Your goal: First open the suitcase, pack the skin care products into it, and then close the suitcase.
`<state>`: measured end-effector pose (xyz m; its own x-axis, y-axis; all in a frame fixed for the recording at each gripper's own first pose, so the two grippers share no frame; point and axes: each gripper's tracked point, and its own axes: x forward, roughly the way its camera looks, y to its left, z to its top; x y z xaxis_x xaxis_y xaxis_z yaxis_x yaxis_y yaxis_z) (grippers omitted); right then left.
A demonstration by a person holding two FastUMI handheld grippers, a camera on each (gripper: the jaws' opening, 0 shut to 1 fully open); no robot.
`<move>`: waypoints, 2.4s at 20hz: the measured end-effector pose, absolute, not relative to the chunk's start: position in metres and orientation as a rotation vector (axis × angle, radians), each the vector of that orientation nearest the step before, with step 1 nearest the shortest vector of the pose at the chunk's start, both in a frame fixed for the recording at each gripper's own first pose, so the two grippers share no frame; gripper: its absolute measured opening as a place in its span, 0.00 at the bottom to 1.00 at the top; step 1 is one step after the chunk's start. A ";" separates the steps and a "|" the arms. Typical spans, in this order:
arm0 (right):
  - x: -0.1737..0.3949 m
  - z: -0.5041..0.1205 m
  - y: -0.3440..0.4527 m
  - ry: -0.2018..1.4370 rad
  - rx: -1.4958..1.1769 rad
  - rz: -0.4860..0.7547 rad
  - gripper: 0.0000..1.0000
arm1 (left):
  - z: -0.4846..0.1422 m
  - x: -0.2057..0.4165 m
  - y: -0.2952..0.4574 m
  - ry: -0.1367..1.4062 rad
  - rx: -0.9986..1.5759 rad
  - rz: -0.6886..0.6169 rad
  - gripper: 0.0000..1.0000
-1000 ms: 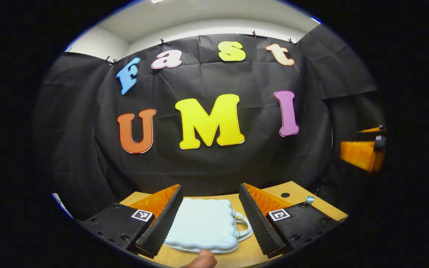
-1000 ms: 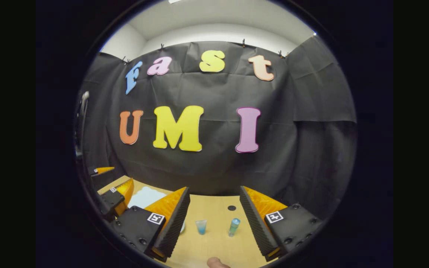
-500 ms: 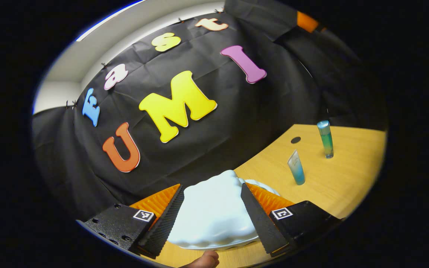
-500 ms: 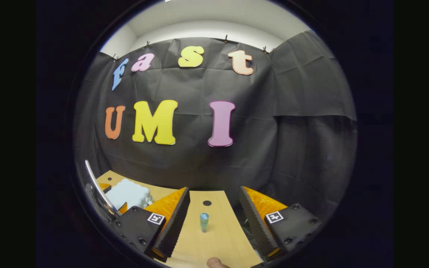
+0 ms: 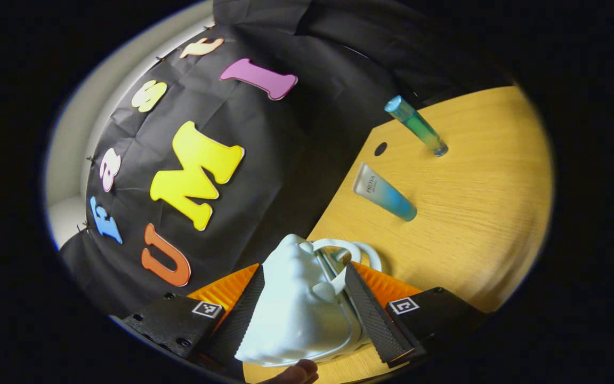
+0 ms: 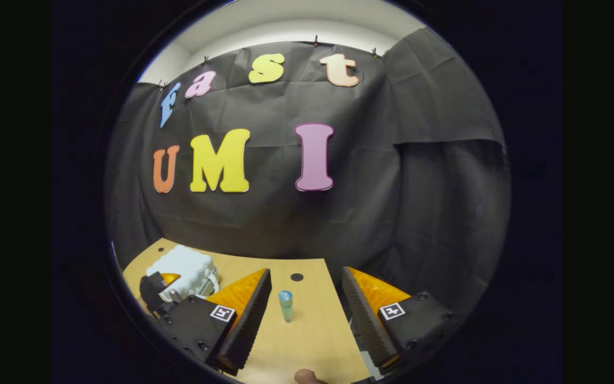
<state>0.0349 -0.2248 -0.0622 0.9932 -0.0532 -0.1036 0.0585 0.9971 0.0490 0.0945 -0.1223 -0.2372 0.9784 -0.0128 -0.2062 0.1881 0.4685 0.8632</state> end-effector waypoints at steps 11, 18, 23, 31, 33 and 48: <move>0.042 -0.105 -0.269 0.161 0.131 -0.105 0.80 | -0.284 0.126 -0.113 0.353 1.352 -0.123 0.84; 0.035 -0.109 -0.261 0.175 0.115 -0.162 0.80 | -0.288 0.142 -0.110 0.390 1.402 -0.153 0.53; 0.023 -0.097 -0.241 0.147 0.076 -0.182 0.79 | -0.288 0.141 -0.109 0.428 1.390 -0.199 0.18; 0.017 -0.072 -0.202 0.115 0.059 -0.196 0.80 | -0.233 0.133 -0.093 0.379 1.153 -0.182 0.03; 0.018 -0.064 -0.186 0.104 0.062 -0.194 0.80 | -0.210 0.130 -0.083 0.361 1.055 -0.167 0.03; 0.041 -0.010 -0.031 0.030 -0.005 -0.114 0.80 | -0.095 0.112 0.130 0.310 0.535 0.055 0.02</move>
<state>0.0409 -0.0307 -0.0105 0.9930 -0.1139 -0.0301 0.1138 0.9935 -0.0067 0.1116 0.1304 -0.0948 0.9520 0.1317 -0.2764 0.0290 0.8599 0.5096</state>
